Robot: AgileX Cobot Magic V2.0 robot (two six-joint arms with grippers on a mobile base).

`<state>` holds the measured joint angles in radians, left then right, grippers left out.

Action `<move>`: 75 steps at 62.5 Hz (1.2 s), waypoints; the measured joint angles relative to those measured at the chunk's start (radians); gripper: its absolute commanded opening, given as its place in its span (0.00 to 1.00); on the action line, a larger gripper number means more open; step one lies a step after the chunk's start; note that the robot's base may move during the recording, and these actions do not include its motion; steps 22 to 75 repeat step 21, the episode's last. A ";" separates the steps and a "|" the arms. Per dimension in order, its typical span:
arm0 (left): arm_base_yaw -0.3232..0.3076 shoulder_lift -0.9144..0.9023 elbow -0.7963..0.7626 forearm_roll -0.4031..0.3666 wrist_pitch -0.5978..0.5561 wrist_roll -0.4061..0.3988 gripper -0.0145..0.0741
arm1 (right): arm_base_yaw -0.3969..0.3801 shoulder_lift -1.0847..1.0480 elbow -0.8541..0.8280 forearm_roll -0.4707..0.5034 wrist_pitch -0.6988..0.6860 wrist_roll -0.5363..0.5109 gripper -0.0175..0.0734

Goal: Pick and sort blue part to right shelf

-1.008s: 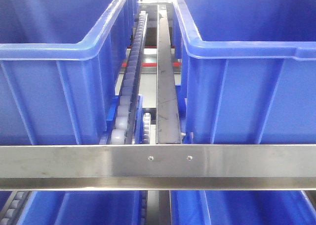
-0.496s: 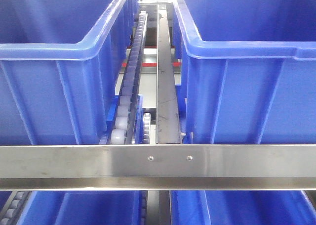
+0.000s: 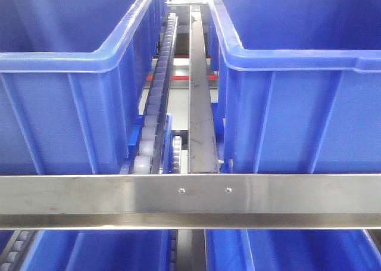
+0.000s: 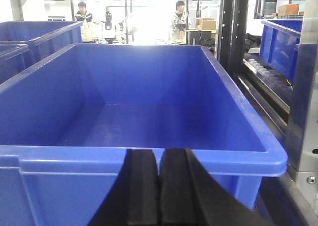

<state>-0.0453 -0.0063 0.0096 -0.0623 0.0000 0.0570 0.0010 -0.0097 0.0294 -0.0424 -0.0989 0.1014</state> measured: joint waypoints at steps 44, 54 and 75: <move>0.000 0.000 0.000 0.000 0.000 0.002 0.30 | 0.000 0.000 0.000 0.000 0.000 0.000 0.25; 0.000 0.000 0.000 0.000 0.000 0.002 0.30 | 0.000 0.000 0.000 0.000 0.000 0.000 0.25; 0.000 0.000 0.000 0.000 0.000 0.002 0.30 | 0.000 0.000 0.000 0.000 0.000 0.000 0.25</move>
